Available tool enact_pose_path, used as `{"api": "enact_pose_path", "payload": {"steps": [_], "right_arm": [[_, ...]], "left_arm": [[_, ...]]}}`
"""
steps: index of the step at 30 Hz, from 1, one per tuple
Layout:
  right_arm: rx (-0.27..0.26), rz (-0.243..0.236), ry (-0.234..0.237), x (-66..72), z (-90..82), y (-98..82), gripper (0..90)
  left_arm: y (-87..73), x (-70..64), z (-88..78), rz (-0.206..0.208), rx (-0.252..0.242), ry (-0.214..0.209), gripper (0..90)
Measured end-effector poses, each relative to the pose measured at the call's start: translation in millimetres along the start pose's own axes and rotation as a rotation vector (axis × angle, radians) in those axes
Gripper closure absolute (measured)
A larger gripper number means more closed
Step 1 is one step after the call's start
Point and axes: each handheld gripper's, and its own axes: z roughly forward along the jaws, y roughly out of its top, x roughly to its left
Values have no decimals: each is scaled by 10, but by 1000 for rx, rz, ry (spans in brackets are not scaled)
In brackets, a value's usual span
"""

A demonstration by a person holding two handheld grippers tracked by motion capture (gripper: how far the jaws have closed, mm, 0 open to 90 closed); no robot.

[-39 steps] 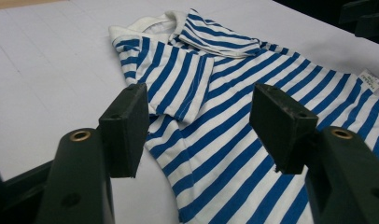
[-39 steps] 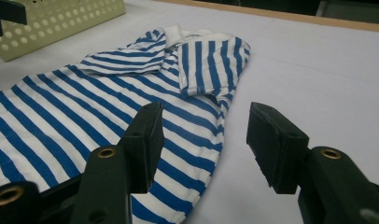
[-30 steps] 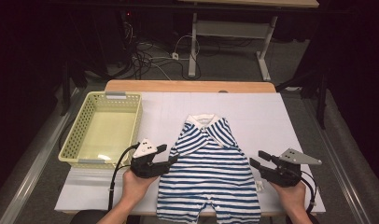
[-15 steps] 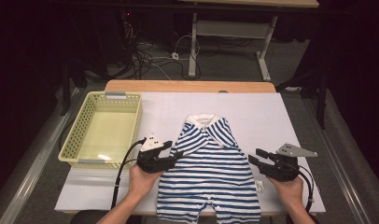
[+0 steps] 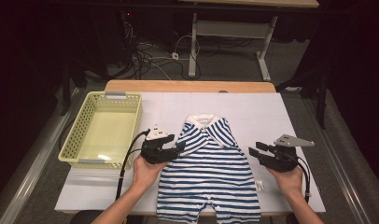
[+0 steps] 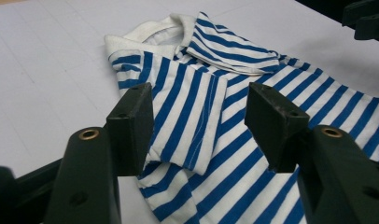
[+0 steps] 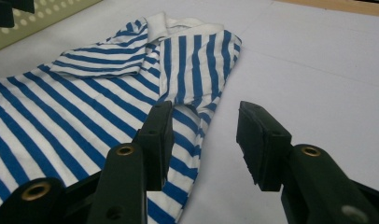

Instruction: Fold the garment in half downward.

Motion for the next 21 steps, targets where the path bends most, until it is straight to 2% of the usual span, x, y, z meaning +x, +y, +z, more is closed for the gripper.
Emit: {"api": "enact_pose_path", "payload": {"steps": [5, 8, 12, 21], "right_arm": [[18, 7, -4, -44, 89, 58, 563], [38, 0, -1, -54, 155, 106, 561], [65, -11, -1, -61, 255, 196, 561], [133, -30, 20, -46, 536, 340, 577]], "left_arm": [[68, 26, 87, 4, 52, 16, 404], [121, 45, 154, -4, 84, 17, 404], [214, 73, 258, -6, 127, 41, 403], [338, 158, 469, -17, 175, 66, 402]]}}
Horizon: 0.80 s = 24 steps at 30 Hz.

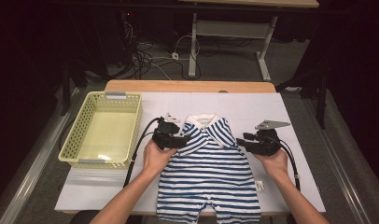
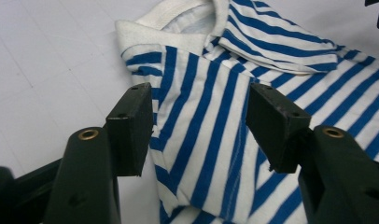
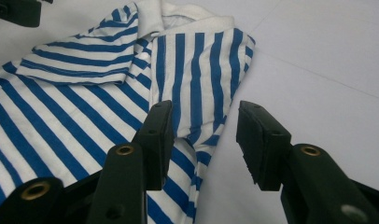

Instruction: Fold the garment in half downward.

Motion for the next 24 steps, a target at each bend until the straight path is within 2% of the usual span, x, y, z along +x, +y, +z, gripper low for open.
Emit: {"api": "enact_pose_path", "payload": {"steps": [4, 11, 15, 19, 24], "right_arm": [[20, 0, -3, -24, 99, 54, 591], [55, 32, -20, -109, 255, 163, 593], [74, 50, -25, -172, 353, 218, 591], [91, 63, -28, -202, 456, 262, 587], [123, 85, -30, -239, 576, 304, 583]], "left_arm": [[43, 50, 78, -5, 31, 13, 401], [158, 137, 218, -19, 87, 34, 389], [203, 181, 289, -29, 104, 46, 388], [234, 221, 359, -28, 128, 76, 386], [245, 282, 446, -56, 147, 77, 375]]}}
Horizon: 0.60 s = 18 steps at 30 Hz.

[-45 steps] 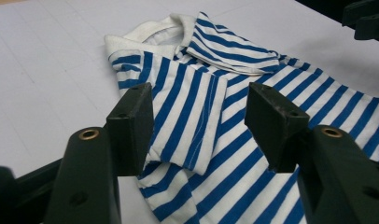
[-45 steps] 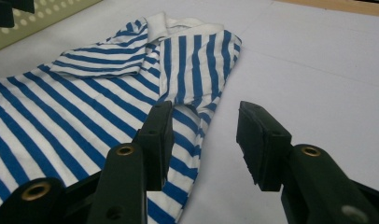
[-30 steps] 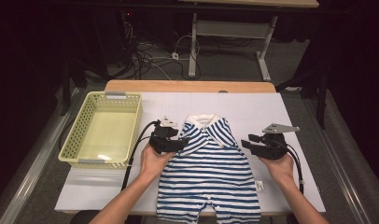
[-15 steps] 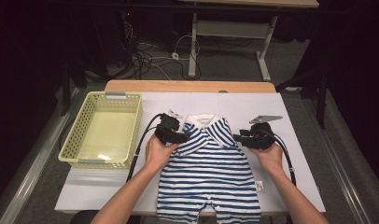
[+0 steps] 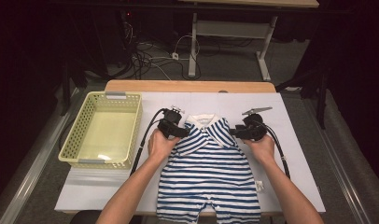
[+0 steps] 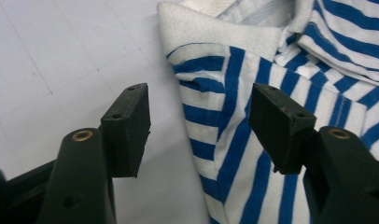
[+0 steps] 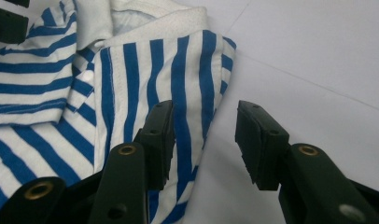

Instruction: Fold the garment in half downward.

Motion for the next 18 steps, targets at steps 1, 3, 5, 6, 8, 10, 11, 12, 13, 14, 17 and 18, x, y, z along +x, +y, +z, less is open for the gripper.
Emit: {"api": "enact_pose_path", "payload": {"steps": [1, 3, 5, 6, 8, 10, 11, 12, 13, 14, 17, 18], "right_arm": [[-4, 0, 1, -4, 19, 18, 582], [8, 8, -2, -1, 55, 58, 578], [22, 19, -10, 0, 93, 89, 573], [25, 20, -12, -4, 107, 99, 570], [33, 25, -15, -10, 149, 125, 561], [47, 32, -18, -12, 193, 141, 542], [54, 32, -18, -15, 211, 146, 535], [62, 32, -22, -14, 229, 153, 531], [66, 34, -22, -7, 246, 161, 529], [70, 29, -21, -3, 263, 168, 524], [97, 4, -36, 40, 314, 193, 510], [102, -5, -43, 54, 323, 201, 509]], "left_arm": [[0, 14, 21, -9, 2, -2, 375], [2, 37, 58, -18, 12, 0, 375], [6, 51, 80, -22, 16, 5, 375], [10, 62, 95, -31, 21, 5, 375], [27, 75, 115, -32, 34, 6, 375], [53, 77, 133, -29, 43, 11, 375], [67, 75, 143, -27, 47, 15, 375], [80, 75, 152, -23, 52, 19, 375], [90, 74, 163, -27, 53, 19, 375], [98, 80, 171, -27, 55, 16, 374], [111, 79, 186, -30, 56, 15, 375], [113, 77, 188, -29, 57, 15, 375]]}}
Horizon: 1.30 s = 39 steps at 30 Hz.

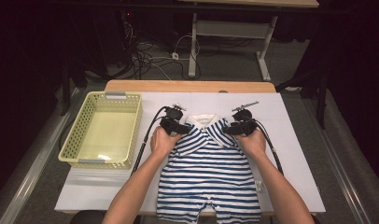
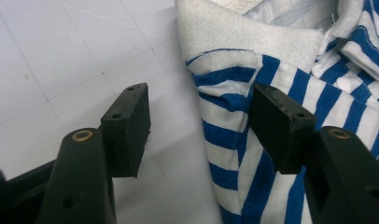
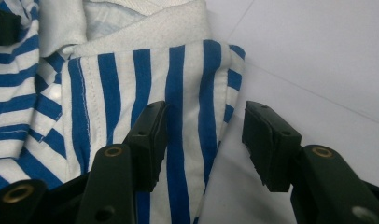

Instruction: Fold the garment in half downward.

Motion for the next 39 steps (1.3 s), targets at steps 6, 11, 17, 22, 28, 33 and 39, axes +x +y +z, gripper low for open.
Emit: {"api": "enact_pose_path", "payload": {"steps": [6, 11, 17, 22, 28, 33, 39], "right_arm": [[15, -44, -25, 49, 15, 18, 610], [28, -73, 15, 85, 16, 30, 793], [78, -125, -6, 163, 13, 87, 859], [76, -146, -30, 185, 1, 89, 866], [36, -163, -52, 216, -85, 132, 867], [-15, -170, -79, 207, -166, 219, 867], [-62, -168, -114, 193, -234, 323, 866]], "left_arm": [[16, -41, 15, 31, 15, 5, 408], [20, -63, 11, 35, 19, -28, 551], [74, -10, 6, -2, 69, -113, 794], [83, -12, -25, 19, 67, -99, 827], [143, -3, -147, 31, 17, -75, 830], [255, -2, -265, 41, -36, -56, 831], [363, -8, -356, 58, -81, -44, 830]]}}
